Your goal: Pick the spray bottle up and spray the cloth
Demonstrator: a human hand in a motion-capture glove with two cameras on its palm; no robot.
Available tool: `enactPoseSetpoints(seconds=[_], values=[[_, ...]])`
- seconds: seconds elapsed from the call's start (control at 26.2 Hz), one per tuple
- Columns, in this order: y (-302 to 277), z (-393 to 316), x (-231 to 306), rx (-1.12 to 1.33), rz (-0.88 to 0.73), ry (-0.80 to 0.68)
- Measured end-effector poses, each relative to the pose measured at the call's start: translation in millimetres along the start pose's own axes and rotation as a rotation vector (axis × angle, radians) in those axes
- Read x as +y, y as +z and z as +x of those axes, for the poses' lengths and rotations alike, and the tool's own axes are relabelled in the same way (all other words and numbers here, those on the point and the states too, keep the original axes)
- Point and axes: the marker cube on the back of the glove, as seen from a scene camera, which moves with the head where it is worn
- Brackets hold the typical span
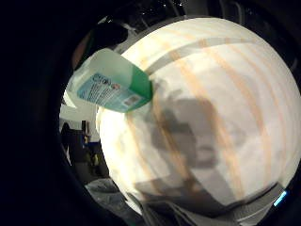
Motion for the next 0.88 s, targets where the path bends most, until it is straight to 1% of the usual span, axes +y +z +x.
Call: enactPoseSetpoints(seconds=[0.46, 0.65, 0.88], values=[[-24, 9, 38, 0.147, -0.071, 0.116], [-33, 9, 55, 0.135, -0.031, 0.138], [-39, -5, 84, 0.11, 0.006, 0.111]])
